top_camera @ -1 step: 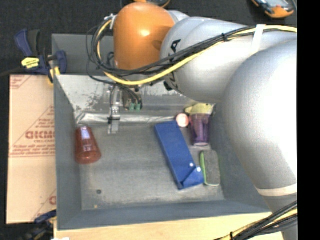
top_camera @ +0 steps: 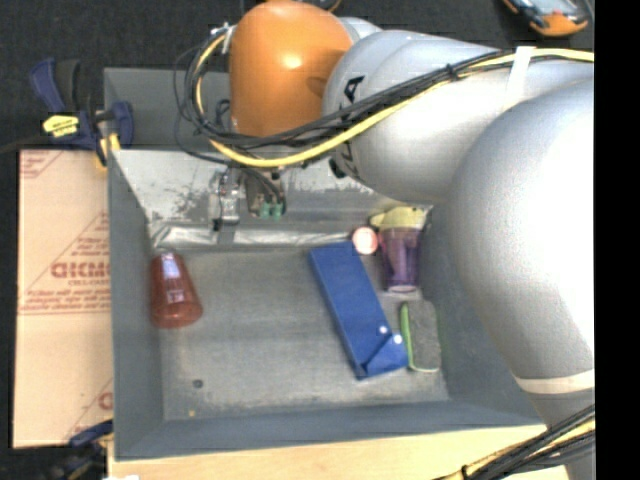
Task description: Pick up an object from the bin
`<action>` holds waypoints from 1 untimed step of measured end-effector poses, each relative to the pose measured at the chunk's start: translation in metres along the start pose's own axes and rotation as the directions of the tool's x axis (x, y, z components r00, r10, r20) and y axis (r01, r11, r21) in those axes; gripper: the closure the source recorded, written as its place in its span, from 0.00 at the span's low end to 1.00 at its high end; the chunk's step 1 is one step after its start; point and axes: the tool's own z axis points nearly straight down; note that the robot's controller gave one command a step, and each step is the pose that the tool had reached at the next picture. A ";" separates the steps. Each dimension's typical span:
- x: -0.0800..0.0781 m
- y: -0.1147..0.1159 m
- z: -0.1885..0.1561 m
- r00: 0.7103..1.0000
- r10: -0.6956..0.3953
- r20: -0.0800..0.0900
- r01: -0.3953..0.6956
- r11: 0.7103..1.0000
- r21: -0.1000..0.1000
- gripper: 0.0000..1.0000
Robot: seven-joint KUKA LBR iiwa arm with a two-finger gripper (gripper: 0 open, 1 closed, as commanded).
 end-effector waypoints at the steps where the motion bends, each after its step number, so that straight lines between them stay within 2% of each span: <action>1: 0.000 0.000 0.000 1.000 0.000 0.000 0.000 1.000 0.000 1.00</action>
Offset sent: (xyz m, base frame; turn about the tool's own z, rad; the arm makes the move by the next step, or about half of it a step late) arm -0.0830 0.0136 -0.0617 -0.3767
